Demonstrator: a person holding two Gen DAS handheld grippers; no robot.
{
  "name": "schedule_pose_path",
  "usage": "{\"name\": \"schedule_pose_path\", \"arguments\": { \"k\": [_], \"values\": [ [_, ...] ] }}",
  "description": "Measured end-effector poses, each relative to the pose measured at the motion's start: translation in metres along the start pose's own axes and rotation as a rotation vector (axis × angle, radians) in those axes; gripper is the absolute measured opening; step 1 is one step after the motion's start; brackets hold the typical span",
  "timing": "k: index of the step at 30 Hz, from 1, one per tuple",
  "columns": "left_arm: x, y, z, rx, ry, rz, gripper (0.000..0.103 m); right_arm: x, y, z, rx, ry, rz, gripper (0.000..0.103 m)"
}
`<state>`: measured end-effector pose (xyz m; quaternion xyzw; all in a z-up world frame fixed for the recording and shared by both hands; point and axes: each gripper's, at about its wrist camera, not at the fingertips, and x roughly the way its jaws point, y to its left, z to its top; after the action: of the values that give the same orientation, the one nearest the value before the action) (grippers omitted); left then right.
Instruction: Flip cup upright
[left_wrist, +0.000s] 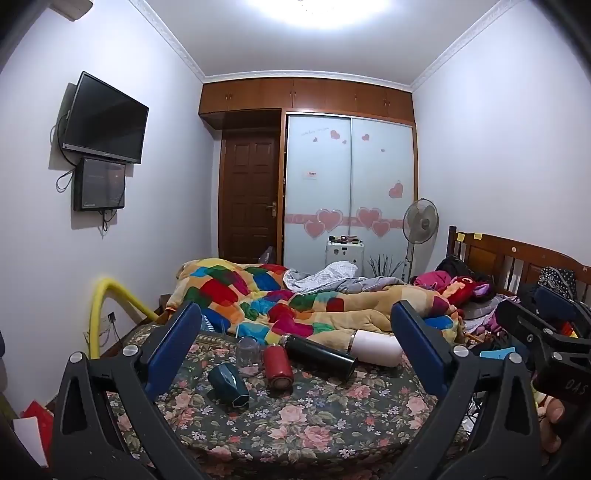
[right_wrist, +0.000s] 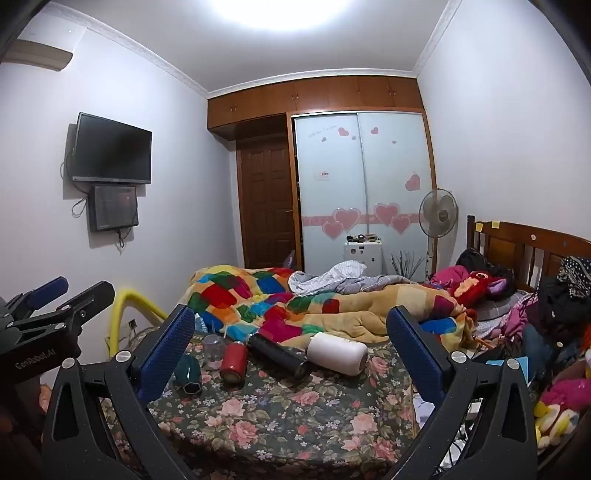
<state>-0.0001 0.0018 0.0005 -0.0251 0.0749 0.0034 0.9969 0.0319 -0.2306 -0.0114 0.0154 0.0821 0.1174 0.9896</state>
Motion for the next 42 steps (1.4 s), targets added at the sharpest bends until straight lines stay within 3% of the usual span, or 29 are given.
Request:
{"name": "schedule_pose_path", "arguments": {
  "k": [42],
  "values": [
    [0.0034,0.0034,-0.0044,0.002,-0.002,0.058,0.103,-0.0002,0.0053,0.0015,-0.012,0.015,0.009,0.103]
  ]
}}
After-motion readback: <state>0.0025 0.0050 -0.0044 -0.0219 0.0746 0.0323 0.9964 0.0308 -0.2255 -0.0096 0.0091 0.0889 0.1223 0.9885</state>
